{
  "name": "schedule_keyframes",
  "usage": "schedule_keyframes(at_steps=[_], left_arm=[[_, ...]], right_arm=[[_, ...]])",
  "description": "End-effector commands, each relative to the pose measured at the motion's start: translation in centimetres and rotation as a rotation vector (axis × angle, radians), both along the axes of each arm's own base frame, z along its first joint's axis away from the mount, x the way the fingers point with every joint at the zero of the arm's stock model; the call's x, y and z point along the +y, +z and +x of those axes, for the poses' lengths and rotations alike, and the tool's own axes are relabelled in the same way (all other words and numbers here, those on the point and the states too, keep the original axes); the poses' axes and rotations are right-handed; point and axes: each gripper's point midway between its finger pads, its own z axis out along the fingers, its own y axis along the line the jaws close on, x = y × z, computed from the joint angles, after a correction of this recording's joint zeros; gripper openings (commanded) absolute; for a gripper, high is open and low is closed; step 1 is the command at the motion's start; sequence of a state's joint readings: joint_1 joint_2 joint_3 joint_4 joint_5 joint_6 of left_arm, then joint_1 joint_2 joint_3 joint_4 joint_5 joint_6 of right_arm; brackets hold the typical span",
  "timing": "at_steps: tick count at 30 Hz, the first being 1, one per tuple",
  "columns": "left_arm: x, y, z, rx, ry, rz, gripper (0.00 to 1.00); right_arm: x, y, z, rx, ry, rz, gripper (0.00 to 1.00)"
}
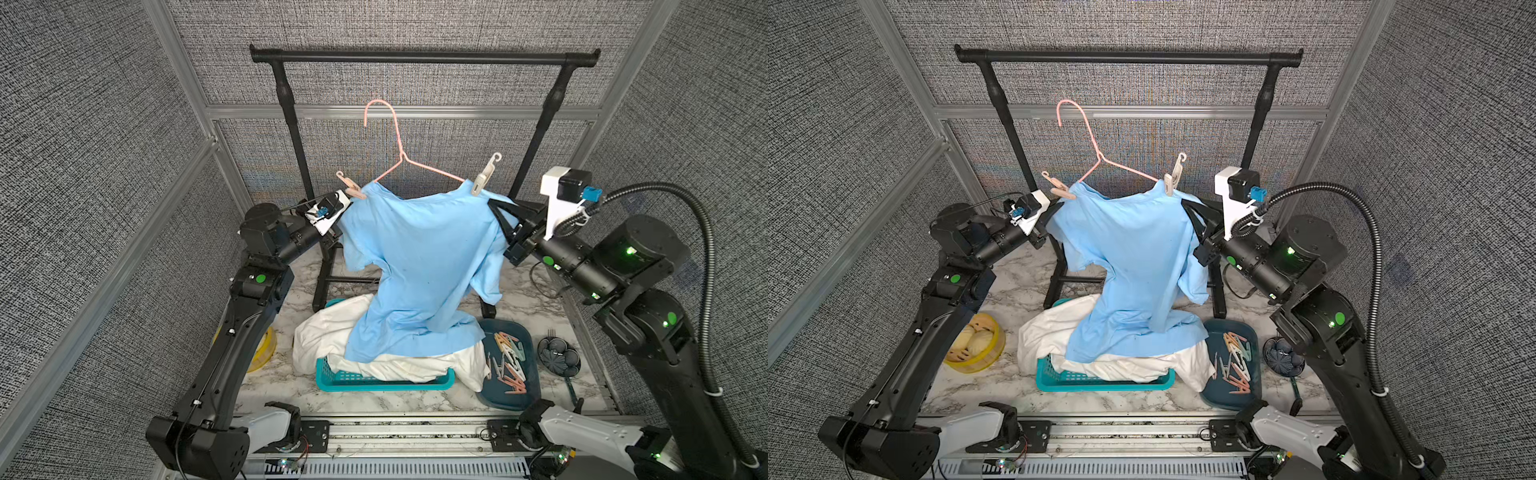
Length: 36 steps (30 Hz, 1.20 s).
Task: Use clothespins to secure the t-shirt on both sides of the hanger
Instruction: Hang the hanger on the clothesline.
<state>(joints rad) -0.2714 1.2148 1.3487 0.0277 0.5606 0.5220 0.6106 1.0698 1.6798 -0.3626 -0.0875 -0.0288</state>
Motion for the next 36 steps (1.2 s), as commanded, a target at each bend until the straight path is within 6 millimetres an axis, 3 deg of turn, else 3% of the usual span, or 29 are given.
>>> schedule_keyframes(at_steps=[1, 3, 10, 20, 24, 28, 33, 36], left_arm=[[-2.3, 2.1, -3.8, -0.031, -0.225, -0.05, 0.09], [-2.3, 2.1, -3.6, -0.028, -0.219, -0.064, 0.29], [-1.1, 2.1, -3.3, -0.05, -0.13, -0.081, 0.58], [1.5, 1.1, -5.9, -0.085, 0.0, -0.075, 0.65], [2.4, 0.1, -7.0, -0.083, 0.035, -0.078, 0.65], [2.9, -0.2, -8.4, -0.085, 0.042, -0.087, 0.66], [3.2, -1.2, -9.8, -0.078, 0.033, -0.087, 0.66], [3.1, -1.7, -10.2, -0.061, 0.019, -0.089, 0.66]], right_arm=[[-0.2, -1.4, 0.3, 0.09, -0.008, 0.052, 0.0], [-0.4, -1.8, -0.1, 0.114, -0.001, 0.085, 0.0], [-1.9, -1.9, -0.6, 0.111, -0.044, 0.139, 0.0], [-4.1, 1.1, -1.1, -0.003, -0.133, 0.174, 0.0], [-5.7, 4.0, -2.4, -0.102, -0.181, 0.159, 0.0], [-7.6, 8.3, -4.3, -0.212, -0.226, 0.156, 0.0], [-8.5, 12.4, -6.7, -0.316, -0.211, 0.161, 0.0], [-9.3, 14.2, -6.9, -0.378, -0.267, 0.146, 0.0]])
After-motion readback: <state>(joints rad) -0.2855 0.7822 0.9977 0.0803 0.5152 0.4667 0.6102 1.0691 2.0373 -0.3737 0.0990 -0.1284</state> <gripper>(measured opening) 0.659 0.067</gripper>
